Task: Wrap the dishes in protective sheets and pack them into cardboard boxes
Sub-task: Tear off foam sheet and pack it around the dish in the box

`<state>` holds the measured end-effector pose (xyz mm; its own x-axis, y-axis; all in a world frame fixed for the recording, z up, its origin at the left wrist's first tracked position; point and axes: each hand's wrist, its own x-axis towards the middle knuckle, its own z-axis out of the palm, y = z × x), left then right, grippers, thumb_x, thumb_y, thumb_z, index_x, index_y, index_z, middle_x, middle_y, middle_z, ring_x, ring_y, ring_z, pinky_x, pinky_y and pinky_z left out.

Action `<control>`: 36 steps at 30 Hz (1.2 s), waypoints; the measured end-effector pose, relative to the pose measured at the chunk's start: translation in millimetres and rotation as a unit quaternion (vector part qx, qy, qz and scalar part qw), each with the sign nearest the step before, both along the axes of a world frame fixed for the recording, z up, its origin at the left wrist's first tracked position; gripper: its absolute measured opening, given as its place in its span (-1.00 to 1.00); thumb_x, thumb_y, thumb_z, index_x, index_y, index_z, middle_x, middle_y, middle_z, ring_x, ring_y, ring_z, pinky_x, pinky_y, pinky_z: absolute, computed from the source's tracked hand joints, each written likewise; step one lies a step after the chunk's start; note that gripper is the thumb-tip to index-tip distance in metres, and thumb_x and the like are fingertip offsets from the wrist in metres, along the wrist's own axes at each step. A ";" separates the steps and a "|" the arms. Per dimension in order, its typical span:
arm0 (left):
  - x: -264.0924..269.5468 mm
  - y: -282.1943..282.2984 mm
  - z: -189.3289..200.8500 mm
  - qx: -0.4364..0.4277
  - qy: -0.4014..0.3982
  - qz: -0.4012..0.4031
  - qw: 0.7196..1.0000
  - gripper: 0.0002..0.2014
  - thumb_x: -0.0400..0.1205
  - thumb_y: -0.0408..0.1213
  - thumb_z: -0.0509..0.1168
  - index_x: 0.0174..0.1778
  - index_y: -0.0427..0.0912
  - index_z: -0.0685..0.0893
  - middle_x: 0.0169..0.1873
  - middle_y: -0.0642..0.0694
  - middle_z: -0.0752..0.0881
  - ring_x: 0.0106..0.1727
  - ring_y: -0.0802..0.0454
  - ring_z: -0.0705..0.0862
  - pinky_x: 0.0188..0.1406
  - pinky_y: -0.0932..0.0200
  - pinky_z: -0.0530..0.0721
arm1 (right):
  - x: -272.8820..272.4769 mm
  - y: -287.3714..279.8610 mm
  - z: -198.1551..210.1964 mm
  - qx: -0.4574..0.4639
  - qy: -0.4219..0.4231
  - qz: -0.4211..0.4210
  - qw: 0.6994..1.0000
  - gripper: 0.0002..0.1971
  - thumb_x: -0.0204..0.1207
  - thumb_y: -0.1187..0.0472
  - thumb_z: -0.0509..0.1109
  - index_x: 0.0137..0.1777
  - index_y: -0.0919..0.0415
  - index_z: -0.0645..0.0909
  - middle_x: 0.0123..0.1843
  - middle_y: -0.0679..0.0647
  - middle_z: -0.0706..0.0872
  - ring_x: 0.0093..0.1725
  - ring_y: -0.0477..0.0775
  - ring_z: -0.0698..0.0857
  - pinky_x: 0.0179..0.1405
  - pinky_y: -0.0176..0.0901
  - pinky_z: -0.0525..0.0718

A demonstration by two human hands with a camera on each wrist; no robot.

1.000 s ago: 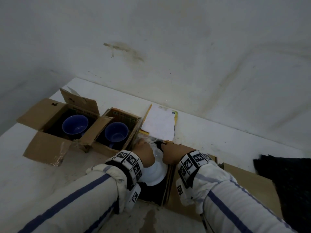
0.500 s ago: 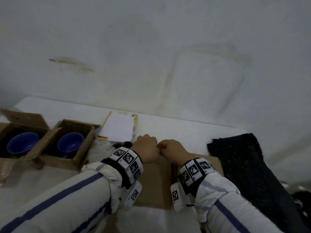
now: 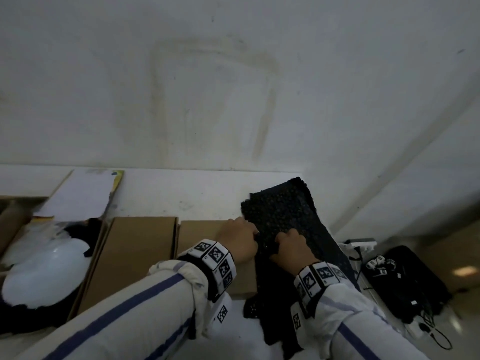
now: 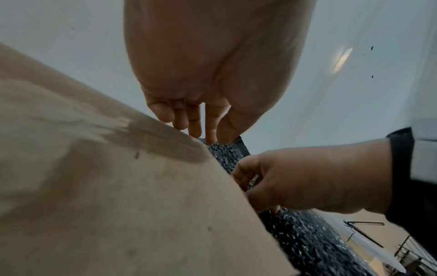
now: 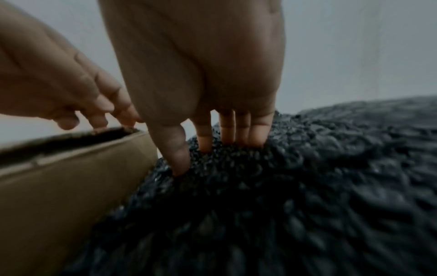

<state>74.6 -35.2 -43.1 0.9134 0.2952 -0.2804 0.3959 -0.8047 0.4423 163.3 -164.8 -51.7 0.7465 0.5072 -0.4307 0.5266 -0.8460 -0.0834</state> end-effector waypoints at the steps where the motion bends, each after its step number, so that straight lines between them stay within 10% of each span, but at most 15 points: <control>1: 1.7 -2.5 -2.0 0.007 -0.002 0.005 1.000 -0.61 0.63 -0.22 0.14 0.39 -0.03 0.58 0.36 -0.22 0.50 0.31 -0.23 0.50 0.34 -0.05 0.52 | -1.5 -3.0 -5.3 -0.002 -0.012 0.015 1.000 -0.57 0.54 0.03 0.35 0.35 0.19 0.42 0.37 0.19 0.31 0.40 0.28 0.34 0.34 0.09 0.51; 7: 1.3 -4.7 -4.9 -0.002 -0.043 0.027 0.999 -0.64 0.64 -0.29 0.16 0.36 -0.06 0.61 0.29 -0.22 0.52 0.29 -0.21 0.51 0.35 0.02 0.48 | 6.3 -9.0 -21.6 0.040 -0.052 0.051 0.997 -0.74 0.64 0.19 0.16 0.17 0.22 0.61 0.28 0.21 0.43 0.28 0.30 0.44 0.25 0.03 0.53; 15: 5.6 -6.9 13.5 -0.207 -0.064 0.084 0.973 -0.50 0.70 0.11 0.08 0.14 -0.29 0.63 0.02 -0.27 0.71 0.05 -0.18 0.68 -0.01 0.03 0.57 | 27.3 6.5 20.9 0.289 0.052 -0.012 0.956 -0.88 0.42 0.18 0.47 -0.33 0.09 0.70 -0.10 0.13 0.60 -0.13 0.05 0.62 -0.16 -0.29 0.45; 21: -11.7 15.3 31.1 -0.285 -0.165 0.209 0.921 -0.81 0.66 -0.15 0.25 0.07 -0.19 0.60 -0.10 -0.09 0.64 -0.09 0.03 0.59 -0.25 0.19 0.46 | -1.1 35.4 55.7 0.400 0.167 0.008 0.901 -0.91 0.42 0.43 0.44 -0.11 0.43 0.74 -0.16 0.05 0.55 -0.04 -0.03 0.55 -0.19 -0.43 0.44; 28: -85.8 80.3 46.5 -0.348 -0.195 0.281 0.873 -0.94 0.61 -0.29 0.29 -0.17 -0.09 0.58 -0.12 -0.14 0.67 0.00 -0.12 0.66 0.02 0.00 0.60 | -48.1 101.9 60.6 0.492 0.417 -0.129 0.753 -0.57 0.51 0.49 0.26 0.33 0.13 0.44 0.07 0.19 0.70 -0.02 0.13 0.69 -0.19 -0.09 0.62; 32: -155.1 124.1 43.1 -0.364 -0.167 0.265 0.877 -0.66 0.38 -0.23 0.44 0.05 -0.24 0.66 0.05 -0.23 0.75 0.12 -0.13 0.72 0.20 -0.04 0.67 | -98.9 157.8 61.0 0.463 0.419 -0.073 0.777 -0.73 0.49 0.51 0.29 0.11 0.25 0.61 -0.06 0.13 0.75 -0.13 0.08 0.68 -0.30 -0.18 0.56; 36: -227.4 171.2 34.3 -0.237 -0.123 0.281 0.922 -0.82 0.51 -0.43 0.40 0.01 -0.33 0.68 -0.07 -0.17 0.74 -0.01 -0.02 0.70 -0.03 0.20 0.66 | -155.7 210.1 53.8 0.423 0.400 -0.028 0.813 -0.84 0.49 0.44 0.36 -0.03 0.22 0.66 -0.13 0.14 0.74 -0.25 0.04 0.64 -0.51 -0.28 0.48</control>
